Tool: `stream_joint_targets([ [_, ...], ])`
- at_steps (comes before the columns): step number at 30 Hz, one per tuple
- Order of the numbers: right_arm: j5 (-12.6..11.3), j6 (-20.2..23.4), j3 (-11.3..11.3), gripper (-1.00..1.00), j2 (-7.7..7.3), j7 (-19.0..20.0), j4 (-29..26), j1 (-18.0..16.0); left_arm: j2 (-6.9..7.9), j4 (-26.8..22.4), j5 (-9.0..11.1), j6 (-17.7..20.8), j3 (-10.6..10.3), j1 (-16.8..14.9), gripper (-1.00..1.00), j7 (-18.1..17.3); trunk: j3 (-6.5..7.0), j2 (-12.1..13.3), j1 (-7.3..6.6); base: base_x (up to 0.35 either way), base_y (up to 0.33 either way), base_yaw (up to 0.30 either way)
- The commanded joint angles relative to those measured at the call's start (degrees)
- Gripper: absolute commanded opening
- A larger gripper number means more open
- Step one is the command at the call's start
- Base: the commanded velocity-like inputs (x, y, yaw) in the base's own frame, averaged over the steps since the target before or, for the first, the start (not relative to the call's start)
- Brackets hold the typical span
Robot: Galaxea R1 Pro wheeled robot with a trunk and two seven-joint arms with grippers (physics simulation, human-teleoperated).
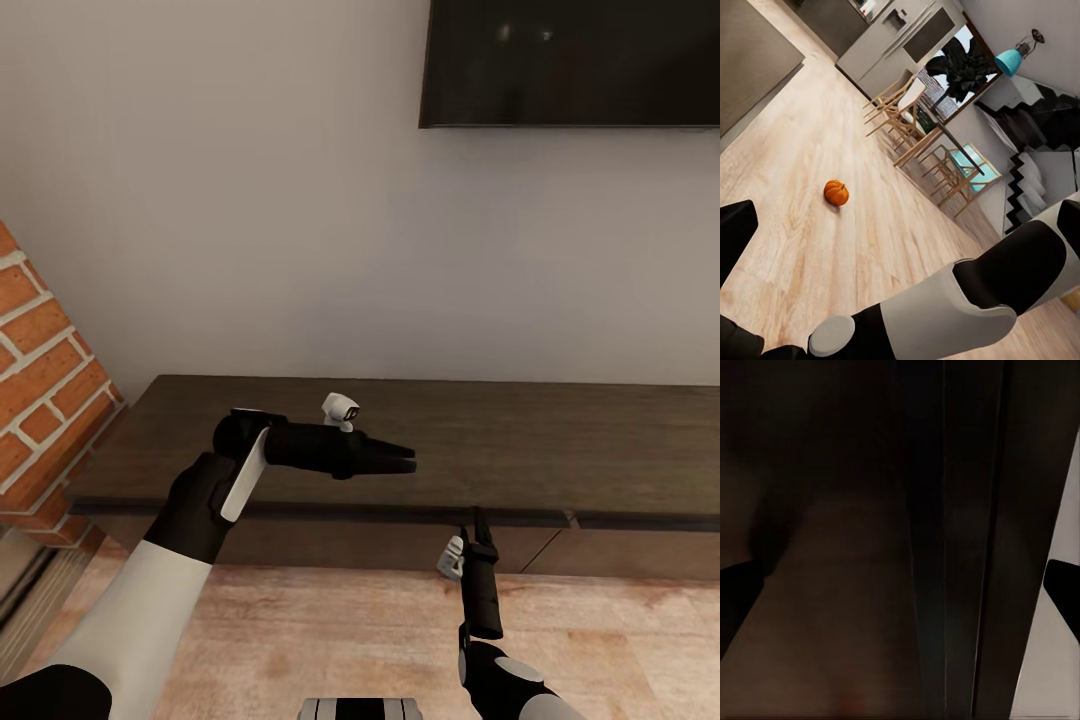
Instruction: Place each of the two pumpkins and all three candles from the living room inside a cabinet in the living room (use any cabinet), then make sure every cabinet is closed, and position the cauldron so it is next to a table in the living room.
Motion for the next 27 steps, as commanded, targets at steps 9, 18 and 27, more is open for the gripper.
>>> stream_joint_targets([
  [9, -0.03, -0.07, -0.14, -1.0, 0.04, 0.01, -0.6, -0.08, 0.01, 0.09, 0.0, 0.0, 0.0, 0.0, 1.0, 0.03, 0.01, 0.0, 0.0, 0.0, 0.0, 0.0],
  [18, -0.03, -0.07, -0.14, -1.0, 0.04, 0.09, -0.6, -0.08, -0.09, 0.22, -0.03, 0.0, 0.0, 0.0, 1.0, 0.04, 0.01, 0.0, 0.0, -0.085, 0.0, 0.0],
  [27, -0.03, -0.12, -0.14, -1.0, -0.03, 0.01, -0.83, -0.08, -0.01, 0.26, 0.0, 0.0, 0.0, 0.0, 1.0, 0.03, 0.01, 0.0, 0.0, -0.007, 0.0, 0.0],
])
